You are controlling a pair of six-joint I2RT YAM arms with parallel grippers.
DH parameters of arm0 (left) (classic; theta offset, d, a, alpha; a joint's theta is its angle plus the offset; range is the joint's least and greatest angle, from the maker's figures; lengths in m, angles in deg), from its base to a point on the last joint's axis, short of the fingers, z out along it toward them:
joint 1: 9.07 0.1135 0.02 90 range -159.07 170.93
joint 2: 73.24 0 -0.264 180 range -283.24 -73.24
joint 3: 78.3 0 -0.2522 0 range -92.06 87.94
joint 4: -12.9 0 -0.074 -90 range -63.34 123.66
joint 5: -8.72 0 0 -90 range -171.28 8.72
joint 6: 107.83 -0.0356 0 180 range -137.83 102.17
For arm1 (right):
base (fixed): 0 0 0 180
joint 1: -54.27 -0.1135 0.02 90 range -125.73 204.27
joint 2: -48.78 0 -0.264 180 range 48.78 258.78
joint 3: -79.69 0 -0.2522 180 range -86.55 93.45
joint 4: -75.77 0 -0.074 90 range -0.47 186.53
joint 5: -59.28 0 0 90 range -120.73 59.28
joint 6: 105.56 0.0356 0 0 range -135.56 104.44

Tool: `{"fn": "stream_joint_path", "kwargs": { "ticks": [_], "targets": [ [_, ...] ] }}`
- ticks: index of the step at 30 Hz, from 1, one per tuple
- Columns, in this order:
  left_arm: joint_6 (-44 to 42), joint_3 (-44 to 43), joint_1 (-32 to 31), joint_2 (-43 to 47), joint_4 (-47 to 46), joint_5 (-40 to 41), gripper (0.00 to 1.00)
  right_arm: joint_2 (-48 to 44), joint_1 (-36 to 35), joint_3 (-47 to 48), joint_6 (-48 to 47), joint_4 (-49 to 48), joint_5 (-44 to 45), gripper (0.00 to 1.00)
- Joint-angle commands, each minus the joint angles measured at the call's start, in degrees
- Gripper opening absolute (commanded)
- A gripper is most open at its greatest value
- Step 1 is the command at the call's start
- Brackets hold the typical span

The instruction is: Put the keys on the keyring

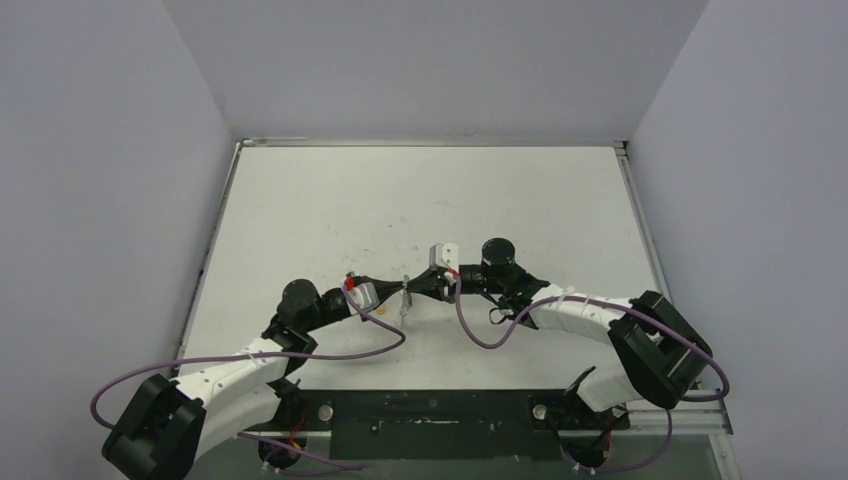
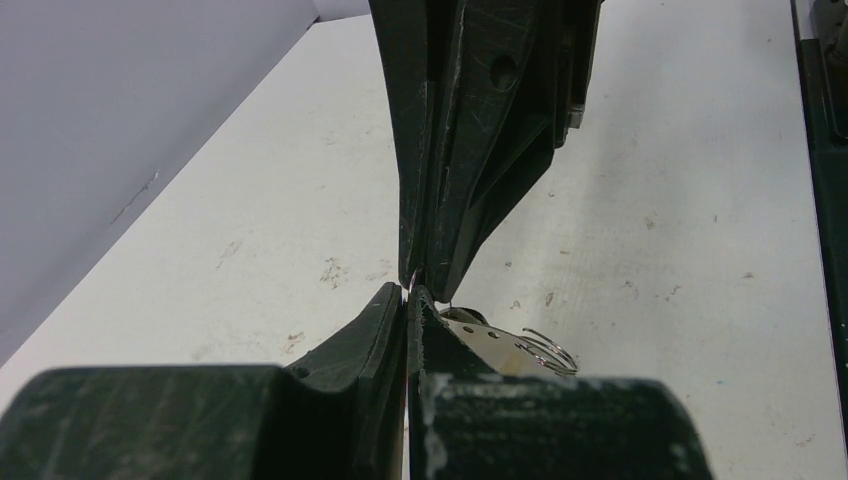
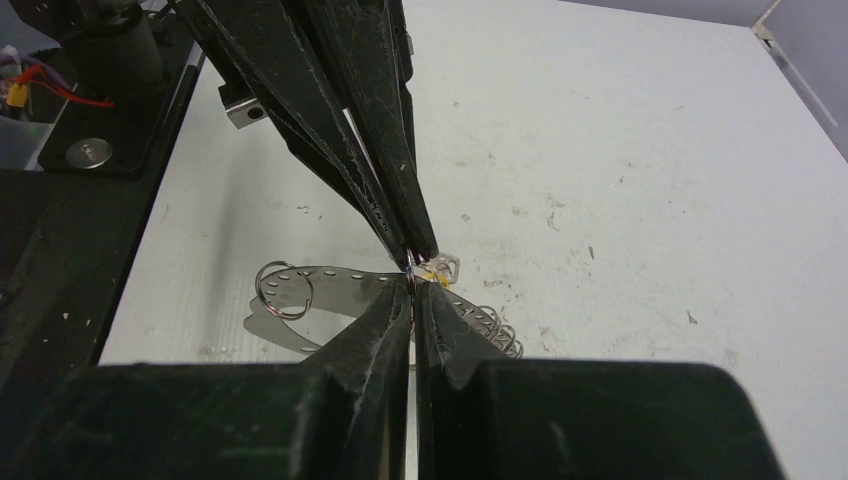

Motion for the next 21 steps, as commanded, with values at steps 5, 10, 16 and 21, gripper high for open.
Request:
{"fn": "stream_joint_path", "kwargs": {
  "ticks": [5,10,16,21],
  "targets": [
    [0.36,0.40,-0.14,0.66,-4.11,0.01,0.00,-5.42,-0.63,3.77,-5.27,8.74,3.28,0.00],
    [-0.27,0.78,-0.14,0.61,-3.85,1.07,0.31,-11.07,-1.12,6.74,-8.99,24.38,9.38,0.00],
    [-1.52,-0.10,-0.06,-1.01,-4.22,1.63,0.45,-13.42,-4.27,15.88,-17.68,52.64,18.53,0.00],
    [-0.42,-2.42,0.11,-3.96,-3.37,-0.15,0.41,-12.82,-6.38,22.50,-20.55,67.02,23.02,0.00]
  ]
}}
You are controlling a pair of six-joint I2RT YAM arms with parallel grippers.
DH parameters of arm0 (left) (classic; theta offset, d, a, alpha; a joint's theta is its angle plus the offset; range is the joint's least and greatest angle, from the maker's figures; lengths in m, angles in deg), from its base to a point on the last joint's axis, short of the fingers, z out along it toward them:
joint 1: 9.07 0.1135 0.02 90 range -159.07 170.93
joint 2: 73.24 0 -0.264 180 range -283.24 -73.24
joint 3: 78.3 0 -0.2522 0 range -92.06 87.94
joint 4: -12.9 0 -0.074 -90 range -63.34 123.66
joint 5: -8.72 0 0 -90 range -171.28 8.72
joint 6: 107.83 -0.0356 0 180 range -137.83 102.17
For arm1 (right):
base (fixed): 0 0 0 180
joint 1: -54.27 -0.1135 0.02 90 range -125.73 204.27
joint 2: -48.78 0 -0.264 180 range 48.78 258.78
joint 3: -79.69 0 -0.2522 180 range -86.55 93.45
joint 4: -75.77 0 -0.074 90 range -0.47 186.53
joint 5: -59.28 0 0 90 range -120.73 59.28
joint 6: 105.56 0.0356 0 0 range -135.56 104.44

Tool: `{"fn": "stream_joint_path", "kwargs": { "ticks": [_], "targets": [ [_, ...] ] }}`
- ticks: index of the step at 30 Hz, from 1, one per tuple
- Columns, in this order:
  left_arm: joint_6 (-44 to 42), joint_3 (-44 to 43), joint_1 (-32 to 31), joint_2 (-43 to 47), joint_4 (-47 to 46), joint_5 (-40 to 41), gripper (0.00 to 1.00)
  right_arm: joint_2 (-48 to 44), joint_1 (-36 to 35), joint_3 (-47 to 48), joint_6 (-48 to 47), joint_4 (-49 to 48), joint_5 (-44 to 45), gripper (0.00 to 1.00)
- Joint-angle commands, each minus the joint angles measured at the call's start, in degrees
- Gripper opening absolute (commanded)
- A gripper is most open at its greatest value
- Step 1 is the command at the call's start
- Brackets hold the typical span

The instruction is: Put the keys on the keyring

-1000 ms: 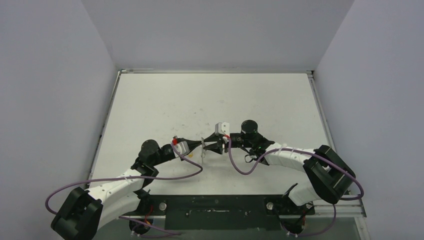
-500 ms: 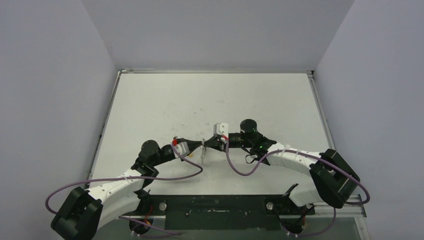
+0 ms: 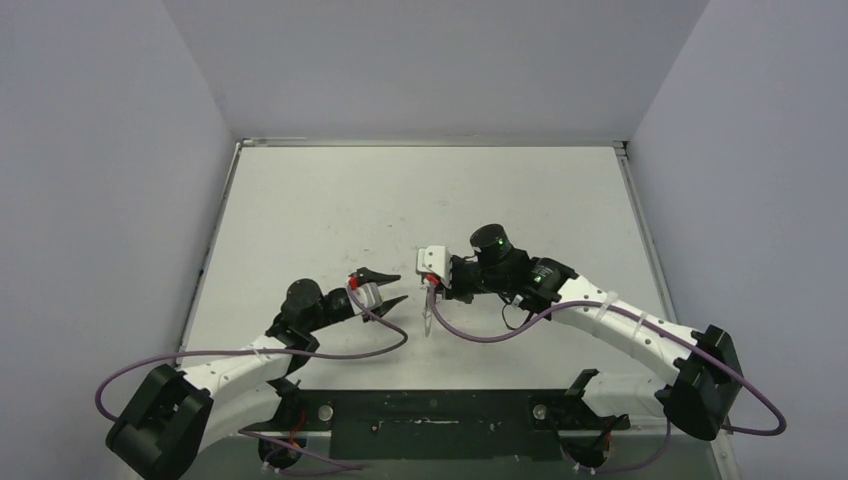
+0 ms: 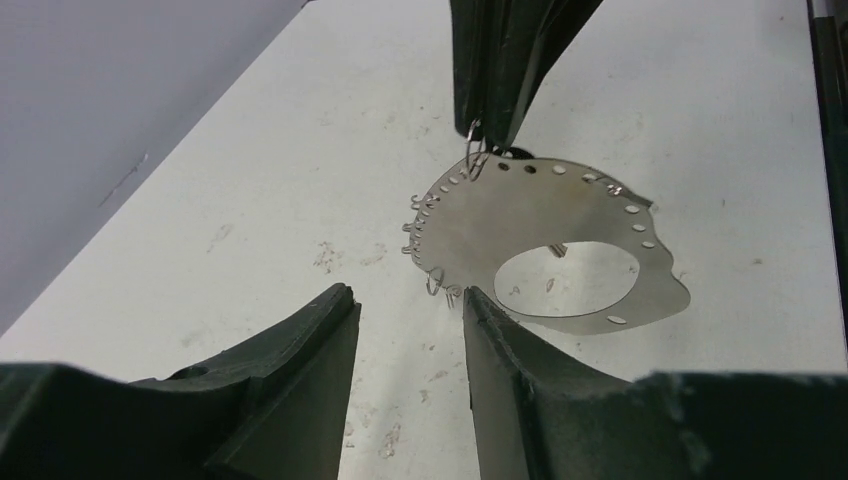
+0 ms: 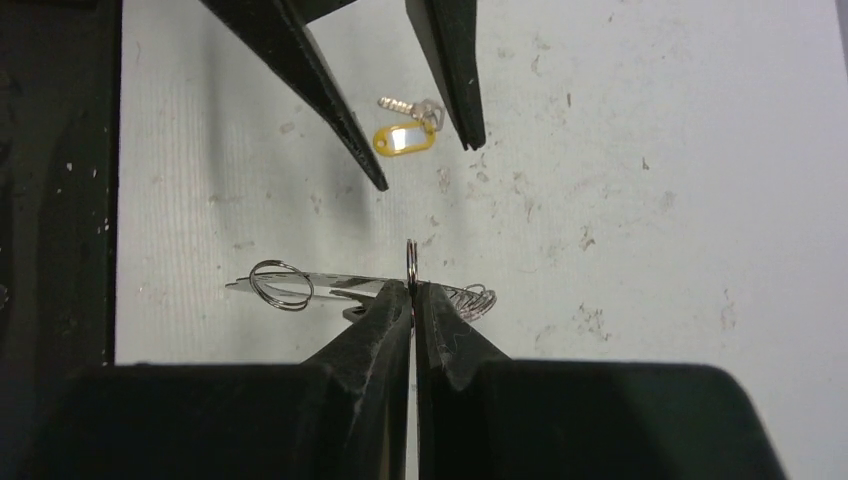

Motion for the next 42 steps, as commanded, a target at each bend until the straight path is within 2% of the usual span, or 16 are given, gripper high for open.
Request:
{"fn": "stream_joint_path", "kwargs": {
  "ticks": [1,6,13,21,32,39,42],
  "targets": [
    [0.42,-3.43,0.36,-2.63,-1.77,-2.10,0.40,-0.82,-1.80,6.50,-5.51,17.97,6.32,0.00],
    [1.55,-4.75,0.58,-5.31,-4.35,-8.04,0.36,0.70,-2.31,10.97,-8.80,25.50,8.16,0.00],
    [3.47,-7.66,-0.50,-8.98,-8.59,-16.24,0.34,2.26,-3.25,12.40,-9.17,24.89,7.03,0.00],
    [3.69,-9.44,-4.60,-13.73,-11.14,-15.42,0.29,3.26,-3.78,12.24,-7.89,22.62,6.69,0.00],
    [4.29,-11.24,-6.04,-18.07,-13.40,-12.61,0.19,3.64,-4.39,12.30,-7.53,21.89,6.75,0.00],
    [3.77,-11.66,-7.04,-19.61,-13.38,-12.30,0.18,3.76,-4.78,12.05,-7.28,21.49,7.12,0.00],
    [3.46,-11.95,-7.13,-19.71,-12.69,-12.24,0.05,3.90,-4.83,11.99,-7.31,21.49,7.22,0.00]
  ]
}}
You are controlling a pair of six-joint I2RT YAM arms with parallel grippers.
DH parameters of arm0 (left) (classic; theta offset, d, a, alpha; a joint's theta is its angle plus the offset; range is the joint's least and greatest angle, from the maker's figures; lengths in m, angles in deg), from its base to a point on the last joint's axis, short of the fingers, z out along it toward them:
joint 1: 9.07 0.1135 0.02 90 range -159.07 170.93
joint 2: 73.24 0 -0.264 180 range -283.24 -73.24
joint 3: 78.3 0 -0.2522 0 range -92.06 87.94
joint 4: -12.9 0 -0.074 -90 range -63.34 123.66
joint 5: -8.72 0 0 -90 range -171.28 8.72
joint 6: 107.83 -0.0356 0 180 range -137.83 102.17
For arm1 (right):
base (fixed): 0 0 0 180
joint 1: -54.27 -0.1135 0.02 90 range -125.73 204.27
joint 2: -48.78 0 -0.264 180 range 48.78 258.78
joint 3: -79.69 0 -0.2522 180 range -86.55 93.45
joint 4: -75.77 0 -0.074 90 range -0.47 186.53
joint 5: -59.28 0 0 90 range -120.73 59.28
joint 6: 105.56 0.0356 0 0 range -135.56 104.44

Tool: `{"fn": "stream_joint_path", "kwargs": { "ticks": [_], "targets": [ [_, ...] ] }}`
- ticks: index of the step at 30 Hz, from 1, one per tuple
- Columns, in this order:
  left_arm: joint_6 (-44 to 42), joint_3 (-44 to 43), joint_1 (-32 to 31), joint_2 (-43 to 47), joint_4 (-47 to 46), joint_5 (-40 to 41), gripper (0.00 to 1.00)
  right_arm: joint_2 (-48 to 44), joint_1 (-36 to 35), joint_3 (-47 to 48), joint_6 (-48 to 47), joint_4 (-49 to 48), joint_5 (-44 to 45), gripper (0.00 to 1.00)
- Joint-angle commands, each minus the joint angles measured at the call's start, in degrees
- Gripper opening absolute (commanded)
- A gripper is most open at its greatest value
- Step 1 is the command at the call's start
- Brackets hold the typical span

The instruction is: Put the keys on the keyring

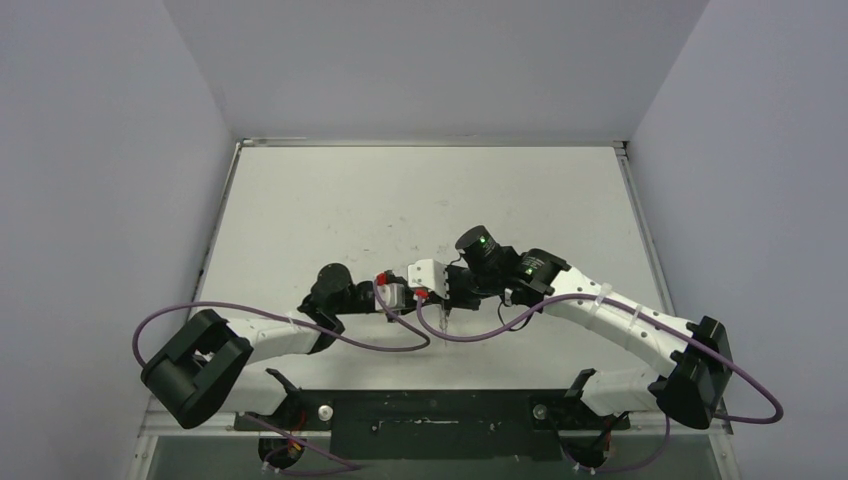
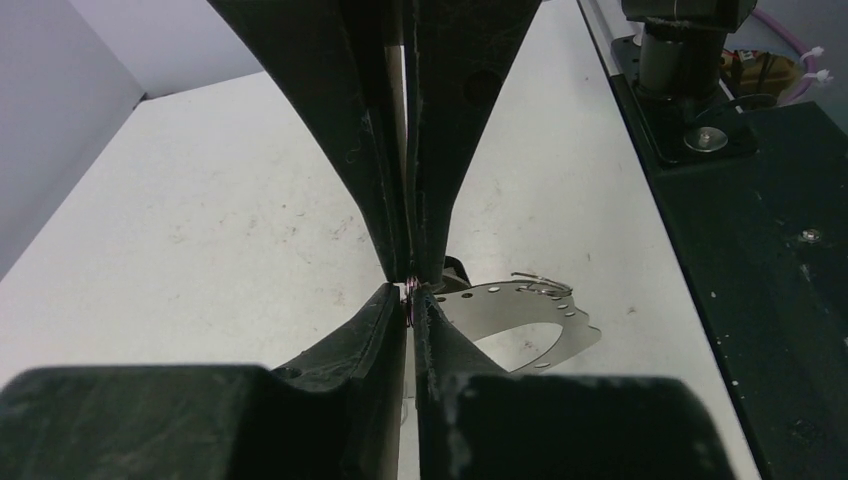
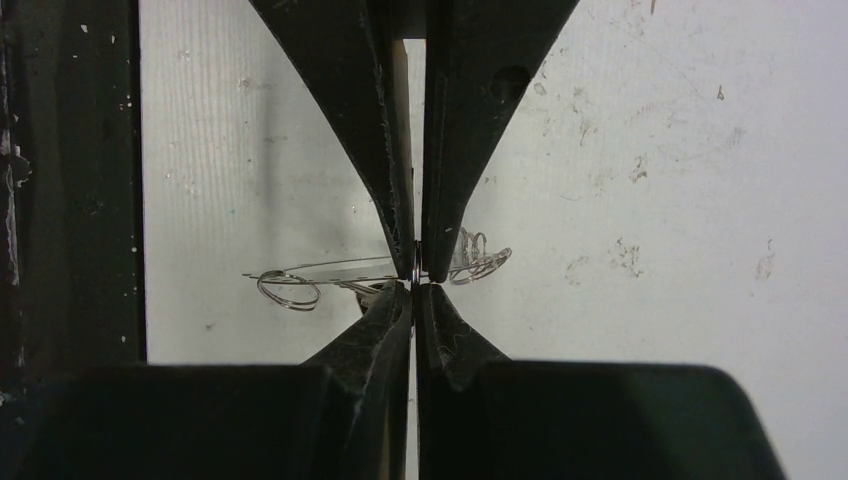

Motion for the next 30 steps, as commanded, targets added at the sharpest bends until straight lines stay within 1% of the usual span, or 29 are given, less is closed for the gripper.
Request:
{"fn": "stream_joint_path", "kwargs": {
  "ticks": [1,5,9,10,12,15,19,22,25,30],
  "targets": [
    [-0.41,-2.48,-0.27,-0.37,-1.67,0.54,0.00,0.26,-0.65,2.02,0.27,-2.58,-0.10,0.00],
    [-1.52,-2.24,-0.30,-0.02,-0.69,1.39,0.00,0.22,-0.66,1.86,0.26,-3.05,0.33,0.00],
    [-1.17,-0.72,-0.28,1.18,-3.27,3.83,0.00,0.38,-0.58,1.38,0.59,-4.78,-0.45,0.00],
    [-1.07,-0.37,-0.30,1.52,-3.90,4.62,0.00,0.42,-0.49,1.20,0.65,-5.46,-0.95,0.03],
    [-0.72,0.49,-0.27,2.08,-4.80,6.00,0.00,0.20,0.21,0.80,1.62,-7.52,-2.07,0.12],
    [0.61,1.97,-0.29,2.05,-8.55,8.13,0.00,-0.75,3.75,-0.78,4.55,-12.50,-8.00,0.26],
    [3.22,4.58,-0.26,0.64,-16.91,11.07,0.00,-2.78,9.10,-5.45,11.68,-23.77,-16.63,0.35],
    [4.86,5.81,-0.30,-0.92,-22.98,12.17,0.00,-3.86,10.54,-9.24,14.11,-29.79,-19.19,0.37],
    [6.73,6.42,-0.31,-2.50,-28.06,12.49,0.00,-3.95,10.81,-10.90,14.49,-32.35,-21.39,0.38],
    [7.63,5.90,-0.33,-3.20,-29.20,11.23,0.00,-4.90,11.57,-13.79,15.88,-37.26,-23.19,0.40]
  ]
}}
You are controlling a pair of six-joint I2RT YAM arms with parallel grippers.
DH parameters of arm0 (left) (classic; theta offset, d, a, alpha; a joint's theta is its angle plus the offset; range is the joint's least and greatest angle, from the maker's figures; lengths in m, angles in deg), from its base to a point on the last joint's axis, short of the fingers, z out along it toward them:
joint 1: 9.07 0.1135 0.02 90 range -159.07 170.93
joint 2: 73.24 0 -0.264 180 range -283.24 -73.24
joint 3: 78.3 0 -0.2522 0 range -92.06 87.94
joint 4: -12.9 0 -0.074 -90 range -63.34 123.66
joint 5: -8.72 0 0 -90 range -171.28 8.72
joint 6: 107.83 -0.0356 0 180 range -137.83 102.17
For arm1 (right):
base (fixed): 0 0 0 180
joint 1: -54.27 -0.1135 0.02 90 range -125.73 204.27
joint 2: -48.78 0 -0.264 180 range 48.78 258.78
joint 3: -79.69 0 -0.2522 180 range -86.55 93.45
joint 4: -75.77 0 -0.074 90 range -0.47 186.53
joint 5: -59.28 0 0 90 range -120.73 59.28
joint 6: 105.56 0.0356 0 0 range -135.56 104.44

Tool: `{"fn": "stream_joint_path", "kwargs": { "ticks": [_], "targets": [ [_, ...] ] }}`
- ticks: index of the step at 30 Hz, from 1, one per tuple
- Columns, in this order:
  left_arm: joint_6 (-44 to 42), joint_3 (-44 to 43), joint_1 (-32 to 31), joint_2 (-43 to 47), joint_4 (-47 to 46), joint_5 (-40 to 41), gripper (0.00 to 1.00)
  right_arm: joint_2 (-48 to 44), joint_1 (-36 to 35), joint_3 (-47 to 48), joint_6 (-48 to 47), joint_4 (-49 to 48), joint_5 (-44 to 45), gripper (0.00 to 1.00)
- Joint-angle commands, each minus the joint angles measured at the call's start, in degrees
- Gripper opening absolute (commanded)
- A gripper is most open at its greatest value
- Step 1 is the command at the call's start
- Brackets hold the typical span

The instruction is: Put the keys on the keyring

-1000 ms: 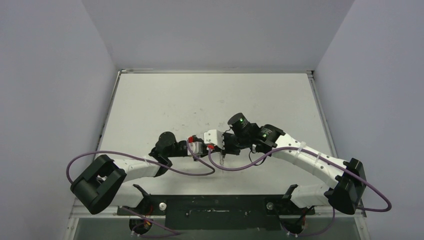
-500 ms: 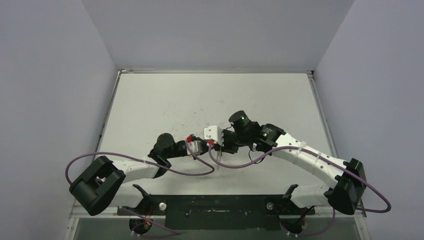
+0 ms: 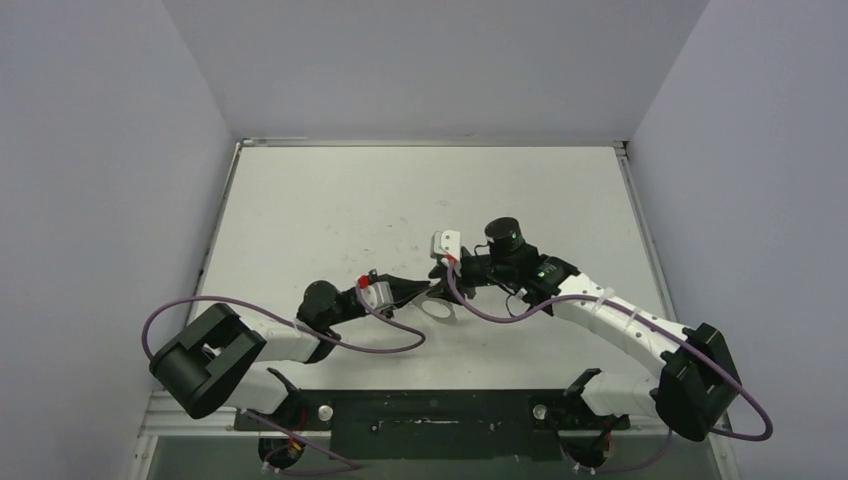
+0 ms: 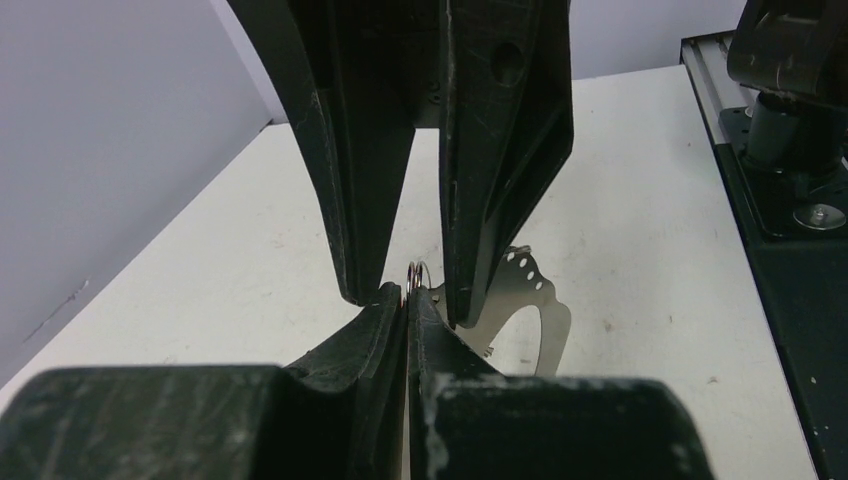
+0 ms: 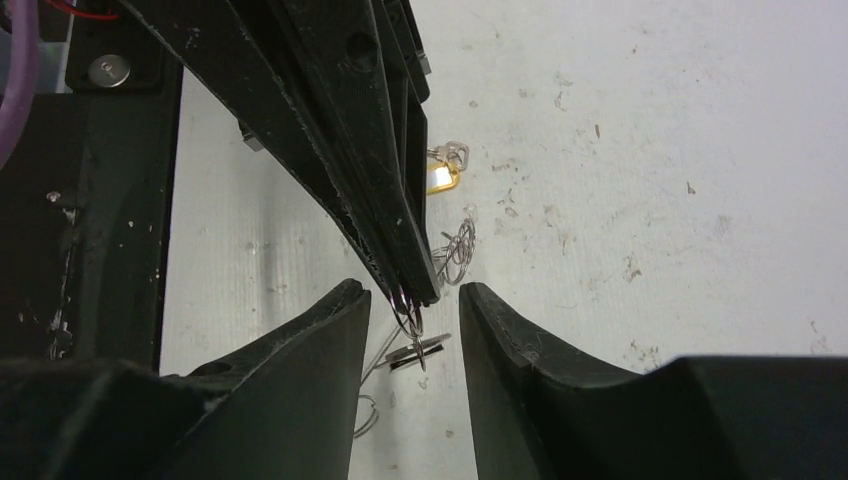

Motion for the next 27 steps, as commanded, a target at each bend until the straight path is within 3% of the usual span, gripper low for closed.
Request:
{"fn": "stream_joint_path", "kwargs": {
  "ticks": [1,4,7,12,15,17,23,27],
  "targets": [
    [2.38,-0.55,-0.17,0.09,-8.80,-0.17,0.00,-2.72,0.91,-1.69,1.98,-9.16,-4.83,0.39],
    [2.39,-0.29,-0.21,0.46,-8.80,0.00,0.00,-2.57,2.00,-2.11,2.06,-9.17,-5.32,0.30],
    [2.39,-0.08,-0.13,1.05,-8.12,0.26,0.00,-2.70,3.62,-2.33,2.89,-11.18,-7.06,0.30],
    [1.62,0.02,-0.15,2.32,-5.93,0.29,0.00,-6.18,4.99,-4.60,6.57,-16.81,-8.70,0.56],
    [1.20,0.11,-0.07,3.53,-4.55,0.35,0.00,-8.35,5.77,-5.89,8.70,-19.79,-8.96,0.59],
    [0.84,0.11,-0.07,4.49,-3.15,0.18,0.00,-8.71,6.47,-6.61,9.96,-21.32,-9.22,0.57],
    [0.32,0.02,0.02,7.24,-0.17,-0.11,0.00,-7.03,7.49,-8.08,10.57,-23.39,-11.49,0.37],
    [0.00,-0.28,-0.05,8.42,1.59,-0.09,0.00,-6.03,7.49,-9.01,12.35,-27.00,-13.16,0.36]
  ]
}}
